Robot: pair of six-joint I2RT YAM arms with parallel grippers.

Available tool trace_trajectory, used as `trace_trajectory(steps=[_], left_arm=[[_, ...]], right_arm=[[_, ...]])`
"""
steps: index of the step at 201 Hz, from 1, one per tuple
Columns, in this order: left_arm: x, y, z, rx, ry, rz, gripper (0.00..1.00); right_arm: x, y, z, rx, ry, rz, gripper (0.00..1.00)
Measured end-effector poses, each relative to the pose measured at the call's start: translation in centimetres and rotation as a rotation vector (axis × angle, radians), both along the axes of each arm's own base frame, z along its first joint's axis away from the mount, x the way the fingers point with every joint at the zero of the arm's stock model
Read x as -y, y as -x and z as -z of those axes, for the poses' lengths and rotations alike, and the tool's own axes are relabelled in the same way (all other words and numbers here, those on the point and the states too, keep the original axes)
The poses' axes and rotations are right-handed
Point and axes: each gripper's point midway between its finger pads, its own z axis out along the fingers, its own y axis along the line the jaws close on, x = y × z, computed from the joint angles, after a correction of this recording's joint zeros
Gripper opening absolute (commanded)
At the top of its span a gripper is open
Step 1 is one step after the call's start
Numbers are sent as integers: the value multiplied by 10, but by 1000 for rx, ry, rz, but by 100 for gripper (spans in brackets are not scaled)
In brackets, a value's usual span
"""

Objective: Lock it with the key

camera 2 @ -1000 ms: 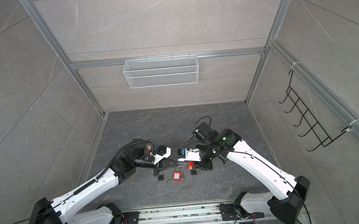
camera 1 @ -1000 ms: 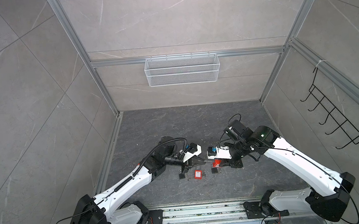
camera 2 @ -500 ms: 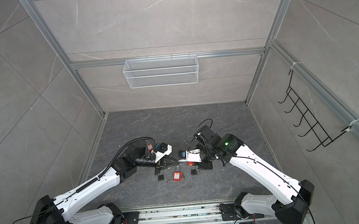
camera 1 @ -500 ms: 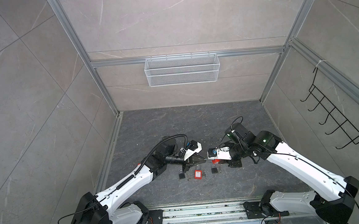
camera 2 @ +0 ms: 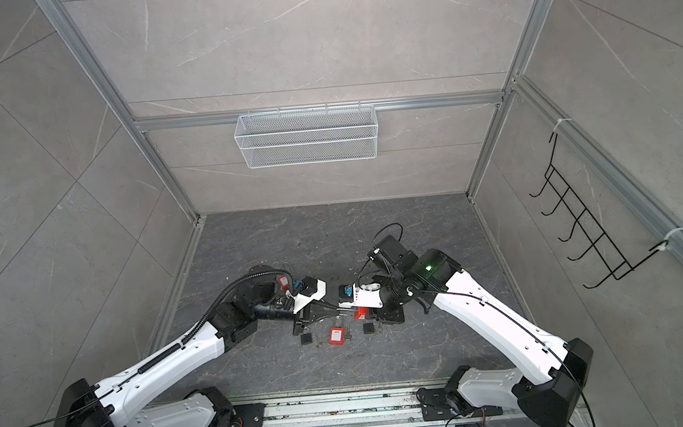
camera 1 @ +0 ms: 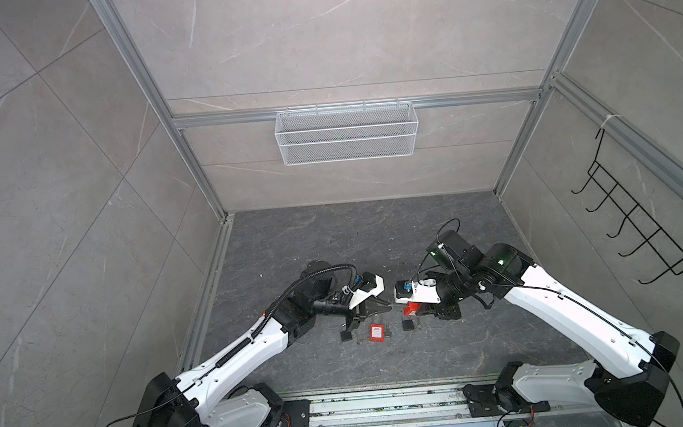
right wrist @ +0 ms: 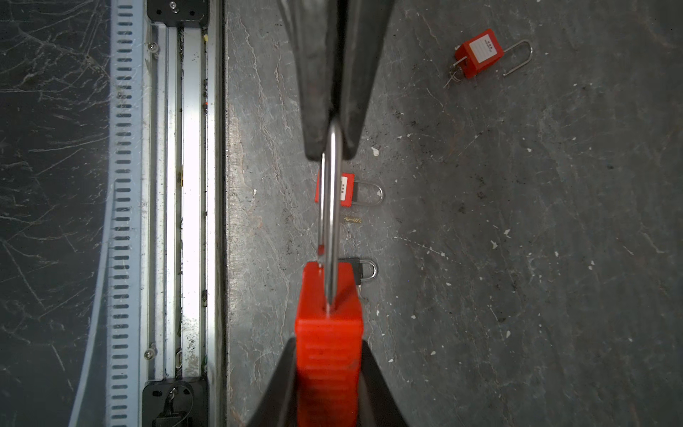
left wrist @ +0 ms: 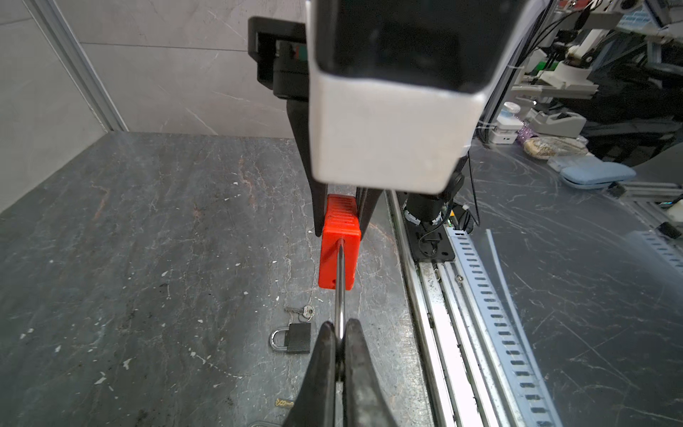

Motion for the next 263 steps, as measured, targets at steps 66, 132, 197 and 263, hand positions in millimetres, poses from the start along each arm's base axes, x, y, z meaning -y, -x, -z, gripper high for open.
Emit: trace_trajectory(steps=[66,132,197,263], left_arm=[[6,5,-3,63,9,0,0],[9,2,0,-4,12,-18,0],[-1,-15,-3,-20,87,-56,0],[-6,-20,-7,-31,94,-71,0]], right_arm=[[-9,2,-9,-5,-42,-21,2],[-8,-1,-7,-9,-35,-12,3],[-15,-11,-12,14,-66,14,29],[-10,-34,-80,52,-230,102,52]])
